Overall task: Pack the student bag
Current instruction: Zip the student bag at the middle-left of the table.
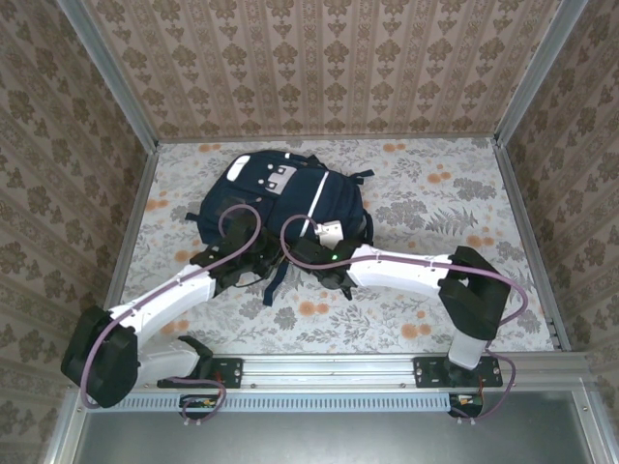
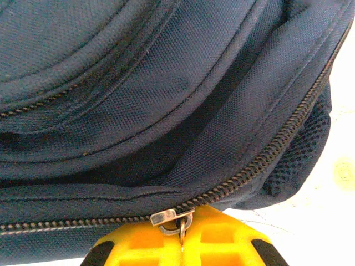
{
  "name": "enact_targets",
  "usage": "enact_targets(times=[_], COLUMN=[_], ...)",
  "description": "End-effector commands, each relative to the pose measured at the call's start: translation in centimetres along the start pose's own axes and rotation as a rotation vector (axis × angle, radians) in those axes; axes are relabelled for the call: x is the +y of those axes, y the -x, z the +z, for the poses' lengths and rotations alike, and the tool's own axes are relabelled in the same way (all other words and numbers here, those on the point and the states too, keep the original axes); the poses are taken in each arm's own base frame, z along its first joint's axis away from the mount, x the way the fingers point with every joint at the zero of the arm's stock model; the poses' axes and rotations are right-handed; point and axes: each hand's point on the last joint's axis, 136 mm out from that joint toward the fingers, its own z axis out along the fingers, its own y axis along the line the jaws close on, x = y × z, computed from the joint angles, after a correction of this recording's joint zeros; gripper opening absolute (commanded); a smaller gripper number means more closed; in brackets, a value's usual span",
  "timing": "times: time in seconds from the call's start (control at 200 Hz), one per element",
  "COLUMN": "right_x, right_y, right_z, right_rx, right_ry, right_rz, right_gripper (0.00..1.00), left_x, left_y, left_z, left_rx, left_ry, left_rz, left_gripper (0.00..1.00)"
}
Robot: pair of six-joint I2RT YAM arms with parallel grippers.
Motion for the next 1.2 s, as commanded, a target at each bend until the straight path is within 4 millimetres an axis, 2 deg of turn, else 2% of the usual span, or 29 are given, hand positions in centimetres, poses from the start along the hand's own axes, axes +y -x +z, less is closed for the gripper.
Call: enact_targets(times=[0.0,0.155,0.365,0.385,0.49,0.585,0.8,0.86,0.935,1.065,1.195], right_x=[-1.4,-2.4,-4.7,-4.8,-5.3,-4.5,-3.7,-4.1,-5.2,-7.3,-8.4], right_y=[0.6,0.1,-0.8,-0.8,-1.3,-1.7,-1.6,-1.5,-1.5,-1.5,-0.5], right_z=[-1.1,-1.0,0.3,0.4,0.8,0.6,-1.8,-1.9,-1.1,1.4,3.3], right_rx=[-0.026,0.012,0.061,0.066,0.099,0.154,0.231,0.229,0.222,0.238,0.227], right_ry=[0.015,0.062,0.044,0.048,0.082,0.193,0.303,0.292,0.242,0.179,0.148], right_rz=[0.003,0.028,0.028,0.031,0.031,0.025,-0.011,-0.02,-0.04,-0.042,-0.063], right_gripper=[0.0,0.0,0.0,0.0,0.0,0.0,0.0,0.0,0.0,0.0,0.0], left_x=[-1.2,1.3,4.5,4.9,6.0,6.5,6.9,7.1,7.5,8.1,9.0], left_y=[1.1,2.2,4.0,4.8,5.9,6.5,7.2,7.4,7.8,8.7,10.0], left_z=[-1.9,-3.0,-4.9,-5.3,-6.2,-6.3,-6.3,-6.3,-6.5,-7.2,-7.9], left_rx=[-0.045,-0.088,-0.146,-0.166,-0.194,-0.2,-0.212,-0.218,-0.22,-0.23,-0.245], left_ry=[-0.048,0.0,0.052,0.059,0.083,0.086,0.1,0.108,0.116,0.13,0.158], left_rz=[0.03,0.015,-0.005,-0.02,-0.025,-0.027,-0.012,-0.007,-0.008,-0.007,-0.002], left_gripper=[0.0,0.0,0.0,0.0,0.0,0.0,0.0,0.0,0.0,0.0,0.0])
